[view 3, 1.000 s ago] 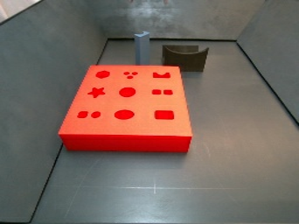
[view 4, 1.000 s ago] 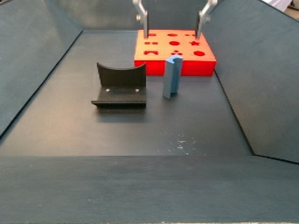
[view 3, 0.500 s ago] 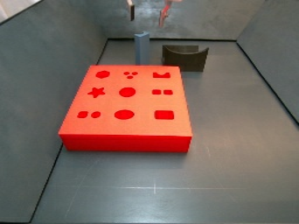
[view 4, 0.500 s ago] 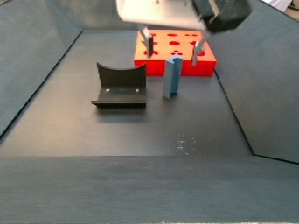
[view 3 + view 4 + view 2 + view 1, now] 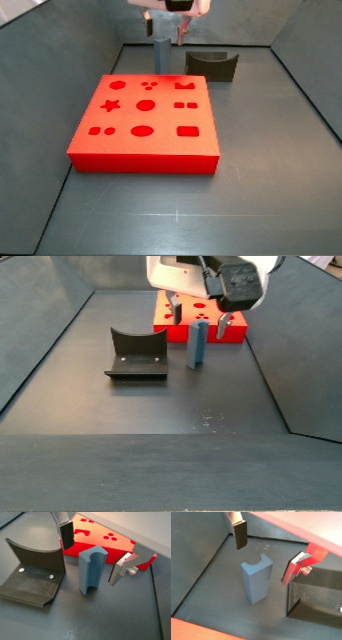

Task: Pick up the arch object. Move up. Rotate the arch object. Move to above the board. Insert the arch object.
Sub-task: Pick up the arch object.

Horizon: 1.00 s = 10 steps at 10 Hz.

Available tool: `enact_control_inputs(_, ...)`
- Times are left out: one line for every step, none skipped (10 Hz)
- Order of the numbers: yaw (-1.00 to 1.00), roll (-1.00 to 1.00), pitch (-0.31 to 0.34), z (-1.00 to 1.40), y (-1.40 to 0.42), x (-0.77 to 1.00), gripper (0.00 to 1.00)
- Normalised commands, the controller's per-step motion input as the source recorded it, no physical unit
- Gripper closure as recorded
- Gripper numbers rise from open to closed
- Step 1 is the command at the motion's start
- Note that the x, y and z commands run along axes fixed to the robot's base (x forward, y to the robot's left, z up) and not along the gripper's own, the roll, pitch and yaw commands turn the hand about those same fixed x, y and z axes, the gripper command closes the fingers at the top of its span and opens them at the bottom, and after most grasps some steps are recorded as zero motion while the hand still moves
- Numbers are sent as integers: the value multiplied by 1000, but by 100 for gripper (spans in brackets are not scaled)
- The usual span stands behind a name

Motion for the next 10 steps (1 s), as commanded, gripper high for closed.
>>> enact_control_inputs(-346,56,0,-386,-51,0,0)
enact_control_inputs(-269,46,-3,-469,-40,0,0)
enact_control_inputs(-206,29,-27,-440,-11,-46,0)
enact_control_inputs(-37,-46,-74,-194,0,0,0)
enact_control_inputs(0,-61,-23,-106,0,0,0)
enact_control_inputs(-6,-46,-36,-126,0,0,0)
enact_control_inputs(0,0,-19,-23,0,0,0)
enact_control_inputs(0,0,0,0,0,0,0)
enact_control_inputs(0,0,0,0,0,0,100)
enact_control_inputs(0,0,0,0,0,0,100)
